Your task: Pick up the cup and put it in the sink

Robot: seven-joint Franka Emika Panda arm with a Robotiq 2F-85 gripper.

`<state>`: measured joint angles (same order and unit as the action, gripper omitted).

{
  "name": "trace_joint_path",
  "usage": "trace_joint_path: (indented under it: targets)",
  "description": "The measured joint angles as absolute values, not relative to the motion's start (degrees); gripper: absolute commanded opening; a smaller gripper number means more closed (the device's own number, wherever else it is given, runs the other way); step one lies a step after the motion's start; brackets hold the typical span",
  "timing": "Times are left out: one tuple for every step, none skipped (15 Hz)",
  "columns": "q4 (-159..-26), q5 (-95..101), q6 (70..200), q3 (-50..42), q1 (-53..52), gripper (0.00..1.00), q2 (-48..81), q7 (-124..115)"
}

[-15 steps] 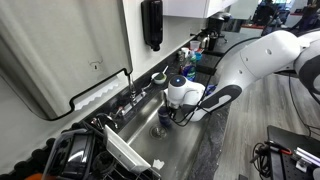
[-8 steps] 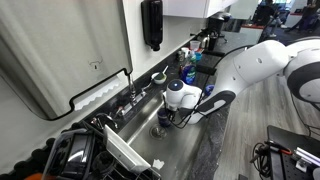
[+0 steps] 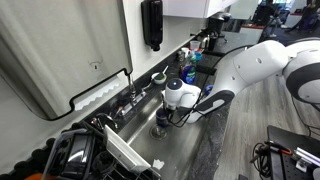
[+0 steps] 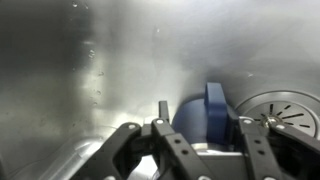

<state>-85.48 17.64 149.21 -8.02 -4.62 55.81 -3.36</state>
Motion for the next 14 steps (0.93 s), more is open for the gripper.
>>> trace_joint_path:
  targets:
    - [-85.44,17.62,149.22,-8.01,-4.62,0.9,55.7,-3.36]
    - [-85.44,17.58,149.22,-8.0,-4.62,0.96,55.53,-3.36]
    - [-85.49,17.46,149.22,-7.93,-4.62,0.99,55.19,-3.36]
    - [-85.65,17.37,149.21,-7.83,-4.62,1.0,54.6,-3.36]
    - [-85.95,17.24,149.19,-7.74,-4.61,1.0,53.88,-3.36]
    - [-86.51,16.99,149.11,-7.62,-4.61,1.0,52.87,-3.36]
    - [-87.35,16.66,149.07,-7.5,-4.61,1.0,51.61,-3.36]
    - [-88.49,16.38,148.94,-7.37,-4.61,1.0,50.11,-3.36]
    - [-89.87,16.17,148.66,-7.24,-4.61,1.0,48.39,-3.36]
    - [-91.38,16.05,148.16,-7.17,-4.61,1.0,46.58,-3.4]
    - [-93.01,15.95,147.46,-7.16,-4.61,1.0,44.64,-3.53]
    - [-94.78,15.87,146.42,-7.16,-4.61,1.0,42.48,-3.76]
    - [-96.57,15.85,145.27,-7.17,-4.61,1.0,40.36,-4.06]
    - [-98.4,15.85,143.9,-7.17,-4.61,1.0,38.08,-4.4]
